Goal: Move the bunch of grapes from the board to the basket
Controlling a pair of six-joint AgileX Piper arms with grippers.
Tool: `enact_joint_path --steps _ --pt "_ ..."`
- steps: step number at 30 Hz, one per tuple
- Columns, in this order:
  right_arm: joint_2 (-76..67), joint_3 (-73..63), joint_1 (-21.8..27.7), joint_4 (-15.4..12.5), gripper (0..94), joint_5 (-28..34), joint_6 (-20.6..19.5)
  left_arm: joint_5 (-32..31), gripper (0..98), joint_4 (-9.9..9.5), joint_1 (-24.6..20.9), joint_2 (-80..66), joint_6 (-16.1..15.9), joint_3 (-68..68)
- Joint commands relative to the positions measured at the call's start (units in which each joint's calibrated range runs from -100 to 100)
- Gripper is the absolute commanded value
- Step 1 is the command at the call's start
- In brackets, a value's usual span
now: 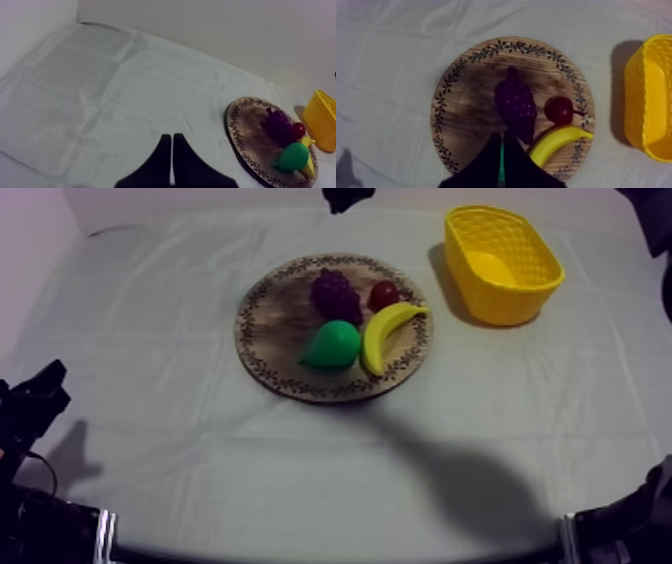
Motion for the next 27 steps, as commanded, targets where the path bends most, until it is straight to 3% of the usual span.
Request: enact_joint_path --steps 1,7,14,18,22,27 --pt "-0.2 0.4 0.0 0.5 1.9 -0.3 -0.5 0.0 0.1 0.02 0.0 0.0 0.0 0.0" --pt "-1.0 2.3 -0.1 0.6 5.7 -2.0 -0.2 0.0 0.1 0.02 0.0 0.0 0.0 0.0" --pt "-1.7 5.7 -0.6 1.3 53.5 -1.3 -3.2 0.0 0.1 0.02 0.0 0.0 0.0 0.0" --pt "-2.1 7.7 -1.0 2.1 72.0 -1.5 -4.3 0.0 0.1 0.02 0.0 0.0 0.0 0.0" --pt "-2.3 8.4 -1.2 2.4 80.3 -1.4 -4.6 0.0 0.1 0.02 0.0 0.0 0.0 0.0" --pt "-2.5 9.1 -0.9 2.2 83.5 -1.9 -4.2 0.0 0.1 0.02 0.0 0.0 0.0 0.0"
